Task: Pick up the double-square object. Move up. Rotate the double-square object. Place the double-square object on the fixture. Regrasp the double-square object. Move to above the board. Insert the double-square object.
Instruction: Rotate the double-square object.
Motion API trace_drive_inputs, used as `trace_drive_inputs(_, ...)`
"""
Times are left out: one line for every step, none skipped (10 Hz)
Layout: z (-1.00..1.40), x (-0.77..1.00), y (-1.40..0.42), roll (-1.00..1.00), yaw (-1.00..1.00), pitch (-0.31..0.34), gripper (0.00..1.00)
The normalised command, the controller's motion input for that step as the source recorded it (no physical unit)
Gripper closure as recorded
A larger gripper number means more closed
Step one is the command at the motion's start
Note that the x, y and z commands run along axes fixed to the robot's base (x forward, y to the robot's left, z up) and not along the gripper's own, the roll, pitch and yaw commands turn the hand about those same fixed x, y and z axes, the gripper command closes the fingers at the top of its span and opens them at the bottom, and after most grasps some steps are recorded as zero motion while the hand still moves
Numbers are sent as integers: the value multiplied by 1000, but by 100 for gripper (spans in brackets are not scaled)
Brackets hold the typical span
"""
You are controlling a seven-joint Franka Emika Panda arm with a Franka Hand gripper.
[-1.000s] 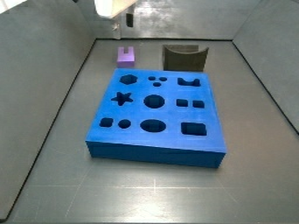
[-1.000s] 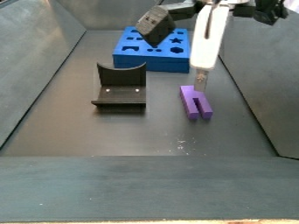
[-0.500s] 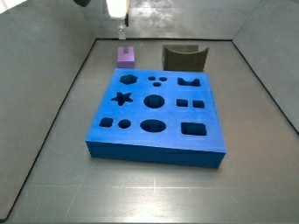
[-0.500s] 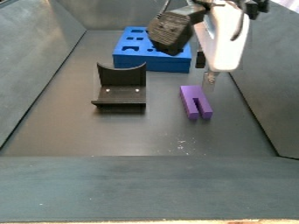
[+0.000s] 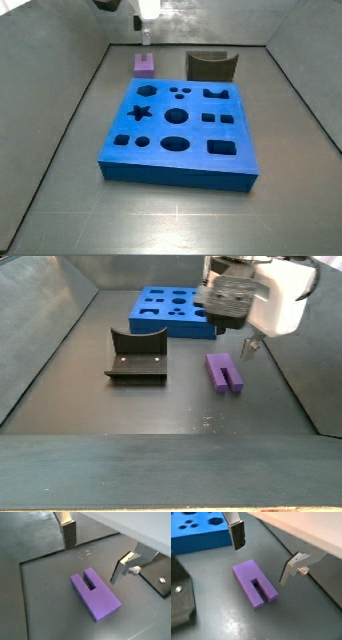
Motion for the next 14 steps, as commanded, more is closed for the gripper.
trace_drive_inputs(-37,42,0,3,1000,-12,0)
trace_drive_inputs(-37,42,0,3,1000,-13,0)
trace_drive_inputs(-37,42,0,3,1000,-14,0)
trace_drive_inputs(-37,42,0,3,1000,-14,0)
trace_drive_inputs(-37,42,0,4,1000,-16,0)
trace_drive_inputs(-37,42,0,4,1000,-17,0)
trace_drive_inputs(-37,42,0,4,1000,-19,0)
trace_drive_inputs(-37,42,0,5,1000,-20,0)
trace_drive_inputs(-37,42,0,5,1000,-23,0)
trace_drive_inputs(-37,42,0,6,1000,-25,0)
trace_drive_inputs(-37,41,0,7,1000,-29,0)
trace_drive_inputs(-37,41,0,8,1000,-33,0)
trace_drive_inputs(-38,41,0,10,1000,-41,0)
trace_drive_inputs(-38,40,-1,12,1000,-50,0)
